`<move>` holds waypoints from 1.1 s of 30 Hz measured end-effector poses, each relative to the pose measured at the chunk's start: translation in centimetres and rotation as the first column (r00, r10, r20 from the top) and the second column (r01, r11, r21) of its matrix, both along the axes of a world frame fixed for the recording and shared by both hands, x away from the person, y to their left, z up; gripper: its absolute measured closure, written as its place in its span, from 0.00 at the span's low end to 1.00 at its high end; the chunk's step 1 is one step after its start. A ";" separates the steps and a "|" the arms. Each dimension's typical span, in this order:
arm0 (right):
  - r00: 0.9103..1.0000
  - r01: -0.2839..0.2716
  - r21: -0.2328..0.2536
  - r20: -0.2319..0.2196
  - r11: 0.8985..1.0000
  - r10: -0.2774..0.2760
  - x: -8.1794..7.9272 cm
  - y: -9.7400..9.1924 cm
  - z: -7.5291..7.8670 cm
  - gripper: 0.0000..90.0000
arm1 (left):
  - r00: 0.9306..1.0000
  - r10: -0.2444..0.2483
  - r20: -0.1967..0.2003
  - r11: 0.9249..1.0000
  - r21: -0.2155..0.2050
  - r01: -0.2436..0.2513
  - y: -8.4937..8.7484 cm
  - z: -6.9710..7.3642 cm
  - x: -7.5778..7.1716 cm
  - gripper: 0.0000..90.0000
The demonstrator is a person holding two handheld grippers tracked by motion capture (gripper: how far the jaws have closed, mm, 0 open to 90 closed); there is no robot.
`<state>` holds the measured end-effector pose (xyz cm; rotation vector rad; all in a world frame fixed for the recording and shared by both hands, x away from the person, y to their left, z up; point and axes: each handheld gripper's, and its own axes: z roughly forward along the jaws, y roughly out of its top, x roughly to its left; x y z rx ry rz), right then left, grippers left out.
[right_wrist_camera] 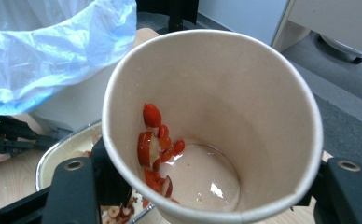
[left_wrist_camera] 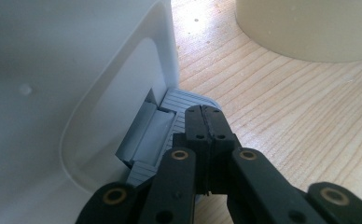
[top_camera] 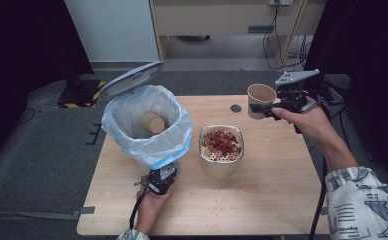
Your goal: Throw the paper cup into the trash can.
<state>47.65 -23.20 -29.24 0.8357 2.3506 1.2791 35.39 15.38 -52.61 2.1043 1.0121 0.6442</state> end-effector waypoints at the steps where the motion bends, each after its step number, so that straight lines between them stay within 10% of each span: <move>1: 1.000 -0.003 0.003 -0.002 1.000 0.003 0.0 0.3 0.2 0.38 | 1.000 0.000 0.000 1.000 0.000 0.000 0.0 0.0 0.0 0.99; 33: 0.995 -0.097 0.043 -0.017 0.994 0.098 0.5 8.8 3.1 0.38 | 1.000 0.001 -0.001 1.000 0.004 -0.001 0.0 0.0 0.0 0.99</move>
